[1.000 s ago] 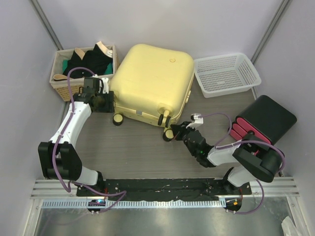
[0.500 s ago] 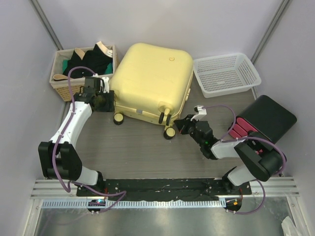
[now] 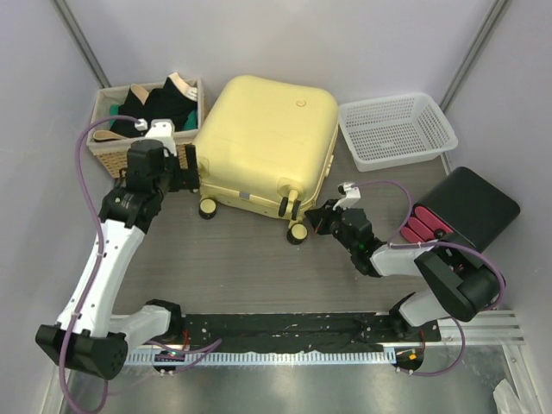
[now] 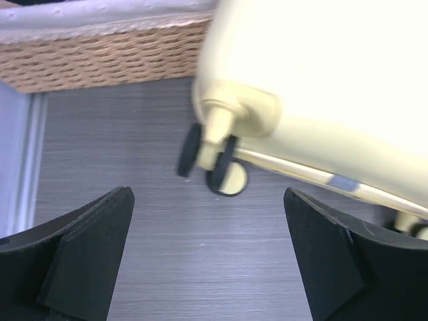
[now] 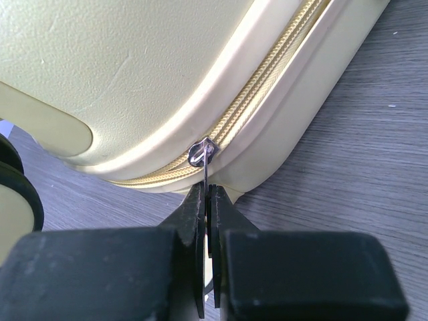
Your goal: Open, take out, and arrange the luggage
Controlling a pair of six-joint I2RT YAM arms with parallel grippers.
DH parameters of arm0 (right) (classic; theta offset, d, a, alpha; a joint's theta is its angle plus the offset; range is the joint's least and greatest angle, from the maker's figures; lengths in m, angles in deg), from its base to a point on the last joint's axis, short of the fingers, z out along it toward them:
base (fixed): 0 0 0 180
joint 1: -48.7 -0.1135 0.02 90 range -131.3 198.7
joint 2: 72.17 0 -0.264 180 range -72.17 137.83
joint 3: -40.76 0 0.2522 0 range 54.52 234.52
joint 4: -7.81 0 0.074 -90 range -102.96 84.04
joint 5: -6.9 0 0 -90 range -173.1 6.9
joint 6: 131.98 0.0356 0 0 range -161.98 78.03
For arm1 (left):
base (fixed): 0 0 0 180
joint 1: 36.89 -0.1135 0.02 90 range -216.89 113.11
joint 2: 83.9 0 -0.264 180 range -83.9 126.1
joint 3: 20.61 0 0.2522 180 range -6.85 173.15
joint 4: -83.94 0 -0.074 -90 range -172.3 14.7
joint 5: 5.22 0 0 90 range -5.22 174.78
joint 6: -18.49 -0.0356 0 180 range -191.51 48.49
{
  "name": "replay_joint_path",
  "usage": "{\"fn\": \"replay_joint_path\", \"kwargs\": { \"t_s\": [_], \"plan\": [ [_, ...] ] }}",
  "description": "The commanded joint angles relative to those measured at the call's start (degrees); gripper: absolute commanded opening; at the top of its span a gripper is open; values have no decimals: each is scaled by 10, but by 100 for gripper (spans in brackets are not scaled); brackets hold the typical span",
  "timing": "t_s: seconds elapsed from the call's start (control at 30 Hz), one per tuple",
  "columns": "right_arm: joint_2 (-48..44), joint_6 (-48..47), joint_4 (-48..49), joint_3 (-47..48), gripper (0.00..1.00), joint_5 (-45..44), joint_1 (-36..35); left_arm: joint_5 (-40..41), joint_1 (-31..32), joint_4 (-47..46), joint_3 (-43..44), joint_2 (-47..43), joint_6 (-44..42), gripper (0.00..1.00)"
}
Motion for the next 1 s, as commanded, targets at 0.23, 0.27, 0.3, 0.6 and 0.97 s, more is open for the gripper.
{"fn": "replay_joint_path", "kwargs": {
  "t_s": [0.23, 0.27, 0.3, 0.6, 0.97],
  "plan": [
    [-15, -16, -33, 36, 1, -15, 3, -32, 328, -101, 23, 95, 160, 100],
    [-17, -20, -34, 36, 1, -16, 3, -40, 341, -114, 30, 107, 173, 100],
    [-19, -20, -36, 36, 1, -16, 3, -44, 354, -125, 37, 128, 179, 100],
    [-24, -13, -36, 34, 1, -7, 3, -29, 393, -122, 90, 224, 214, 100],
    [-25, -12, -36, 32, 1, -7, 3, 1, 412, -89, 94, 273, 220, 100]
  ]
}}
